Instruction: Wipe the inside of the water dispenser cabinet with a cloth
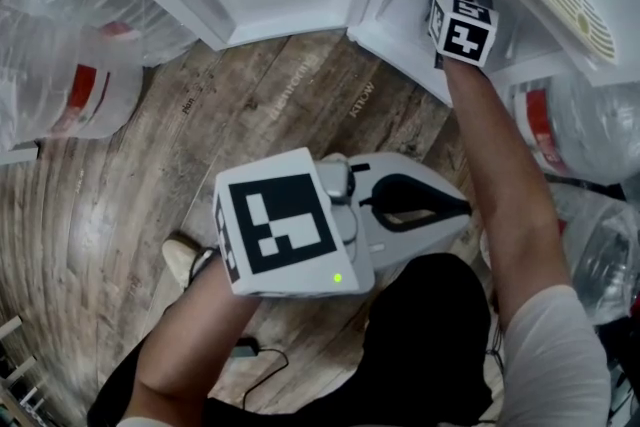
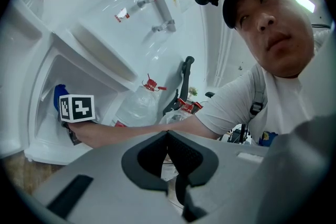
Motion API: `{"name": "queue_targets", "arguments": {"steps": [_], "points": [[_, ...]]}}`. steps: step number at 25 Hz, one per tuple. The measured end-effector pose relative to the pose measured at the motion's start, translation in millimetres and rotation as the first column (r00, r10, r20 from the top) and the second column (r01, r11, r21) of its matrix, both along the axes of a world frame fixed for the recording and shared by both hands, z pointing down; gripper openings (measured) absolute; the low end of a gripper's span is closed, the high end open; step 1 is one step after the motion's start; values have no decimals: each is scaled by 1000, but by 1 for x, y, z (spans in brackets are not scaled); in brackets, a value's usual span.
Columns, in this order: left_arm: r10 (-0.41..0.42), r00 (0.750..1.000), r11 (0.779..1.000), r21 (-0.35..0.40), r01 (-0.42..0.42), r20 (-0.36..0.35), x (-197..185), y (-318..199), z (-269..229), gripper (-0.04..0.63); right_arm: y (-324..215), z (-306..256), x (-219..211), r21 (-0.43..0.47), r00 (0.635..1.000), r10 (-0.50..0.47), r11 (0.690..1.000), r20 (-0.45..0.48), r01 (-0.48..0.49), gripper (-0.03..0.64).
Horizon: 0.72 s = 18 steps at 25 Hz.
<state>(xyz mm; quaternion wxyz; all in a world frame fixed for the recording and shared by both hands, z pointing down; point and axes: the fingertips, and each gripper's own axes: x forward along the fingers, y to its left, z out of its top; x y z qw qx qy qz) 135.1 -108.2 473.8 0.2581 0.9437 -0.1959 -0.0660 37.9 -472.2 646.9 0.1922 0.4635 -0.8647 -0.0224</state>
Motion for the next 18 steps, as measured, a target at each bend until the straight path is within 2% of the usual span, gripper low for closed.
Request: {"name": "queue_targets", "arguments": {"steps": [4, 9, 14, 18], "points": [[16, 1000, 1000, -3, -16, 3, 5, -1, 2, 3, 5, -41, 12, 63, 997, 25, 998, 71, -30, 77], [32, 1000, 1000, 0, -32, 0, 13, -1, -1, 3, 3, -68, 21, 120, 992, 60, 990, 110, -74, 77], [31, 1000, 1000, 1, -31, 0, 12, 0, -1, 3, -9, -68, 37, 87, 980, 122, 987, 159, -137, 77], [31, 1000, 999, -8, -31, 5, 14, 1, 2, 3, -16, -42, 44, 11, 972, 172, 984, 163, -176, 77]]}}
